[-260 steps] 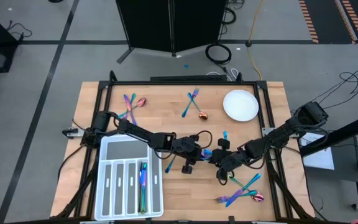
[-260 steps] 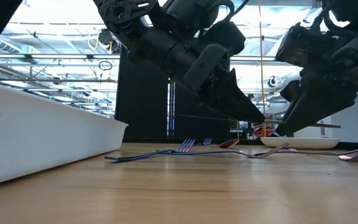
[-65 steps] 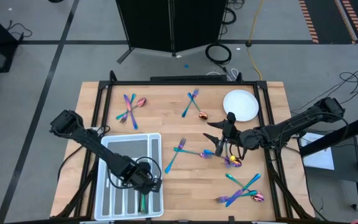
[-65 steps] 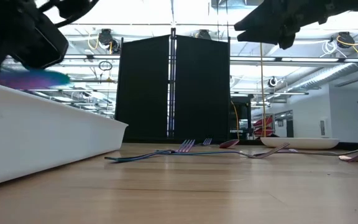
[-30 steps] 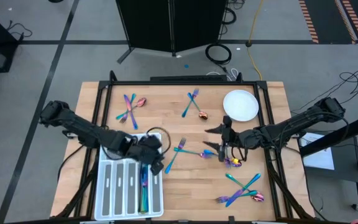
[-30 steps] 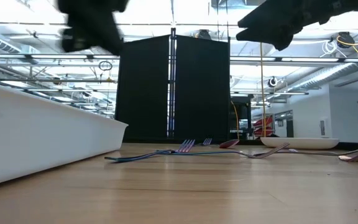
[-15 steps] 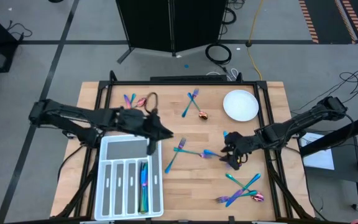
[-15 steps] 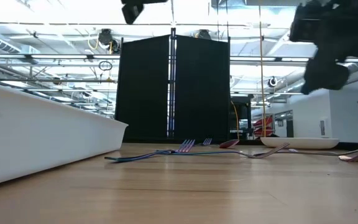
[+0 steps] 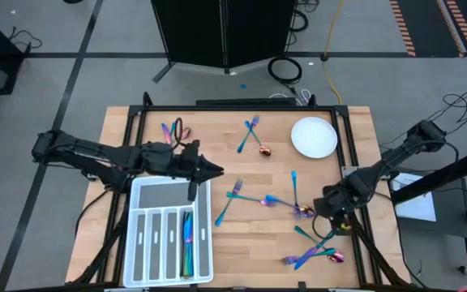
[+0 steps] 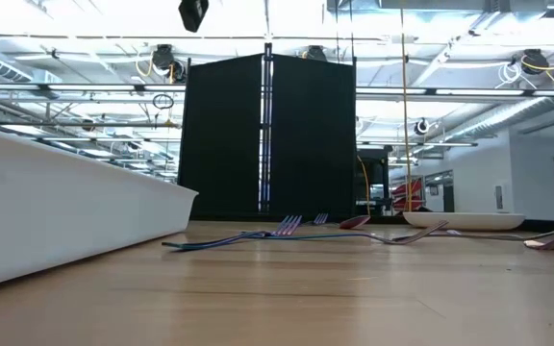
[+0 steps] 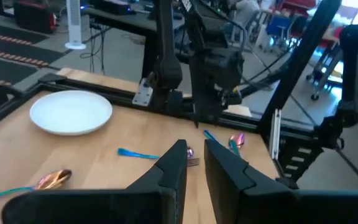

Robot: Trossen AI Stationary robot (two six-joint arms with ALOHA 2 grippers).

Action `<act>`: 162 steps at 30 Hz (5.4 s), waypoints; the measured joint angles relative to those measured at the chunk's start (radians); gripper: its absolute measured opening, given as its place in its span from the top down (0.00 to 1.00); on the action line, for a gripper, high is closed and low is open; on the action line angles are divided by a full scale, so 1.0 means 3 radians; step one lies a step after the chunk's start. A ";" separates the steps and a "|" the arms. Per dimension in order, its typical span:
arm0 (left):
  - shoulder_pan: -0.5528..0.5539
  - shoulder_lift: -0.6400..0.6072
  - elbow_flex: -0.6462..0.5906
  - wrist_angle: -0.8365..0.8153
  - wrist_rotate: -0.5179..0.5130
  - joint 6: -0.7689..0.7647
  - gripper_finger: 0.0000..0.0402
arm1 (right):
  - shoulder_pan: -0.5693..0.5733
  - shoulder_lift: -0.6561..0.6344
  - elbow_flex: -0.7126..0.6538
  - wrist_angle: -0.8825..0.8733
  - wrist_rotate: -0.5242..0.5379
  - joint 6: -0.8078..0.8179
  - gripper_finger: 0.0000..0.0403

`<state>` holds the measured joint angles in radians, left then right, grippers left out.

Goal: Sort silverware
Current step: Put the bottom iridescent knife into the cutlery tray

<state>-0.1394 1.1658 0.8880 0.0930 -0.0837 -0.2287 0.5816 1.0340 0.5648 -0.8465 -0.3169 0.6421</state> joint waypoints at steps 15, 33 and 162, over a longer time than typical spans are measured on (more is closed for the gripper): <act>-0.0017 0.0011 -0.0018 0.0274 0.0001 -0.0090 0.86 | 0.0671 0.0163 0.0000 0.0519 0.0546 -0.0272 0.55; -0.0017 0.0011 -0.0018 0.0270 -0.0010 0.0023 0.86 | 0.0970 0.0766 0.0000 0.0782 0.0496 -0.0174 1.00; -0.0635 0.2592 0.0592 0.1231 -0.0421 0.0179 0.86 | 0.0474 0.1450 0.0284 0.1142 0.2240 0.2659 1.00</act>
<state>-0.3298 1.9433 1.0657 0.4622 -0.2100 -0.1749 0.7238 1.4689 0.6498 -0.5040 0.3553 1.4399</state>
